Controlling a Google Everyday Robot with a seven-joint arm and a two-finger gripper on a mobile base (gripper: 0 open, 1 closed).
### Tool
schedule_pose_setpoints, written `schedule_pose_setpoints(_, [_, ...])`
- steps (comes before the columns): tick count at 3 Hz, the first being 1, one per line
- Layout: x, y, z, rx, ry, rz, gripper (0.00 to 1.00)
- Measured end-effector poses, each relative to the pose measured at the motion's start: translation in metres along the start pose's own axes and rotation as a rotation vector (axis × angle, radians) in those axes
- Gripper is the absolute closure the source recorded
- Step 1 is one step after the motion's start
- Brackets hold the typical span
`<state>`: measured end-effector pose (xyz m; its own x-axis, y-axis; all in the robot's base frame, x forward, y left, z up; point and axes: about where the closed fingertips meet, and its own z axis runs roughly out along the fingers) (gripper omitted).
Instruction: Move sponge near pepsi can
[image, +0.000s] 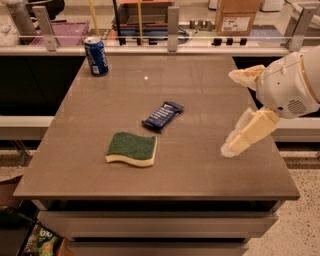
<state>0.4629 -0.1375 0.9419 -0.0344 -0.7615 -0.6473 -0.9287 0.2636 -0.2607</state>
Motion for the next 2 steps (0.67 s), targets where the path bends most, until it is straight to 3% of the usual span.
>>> schedule_pose_setpoints(2, [-0.014, 0.01, 0.032, 0.009, -0.201, 0.008, 0.0])
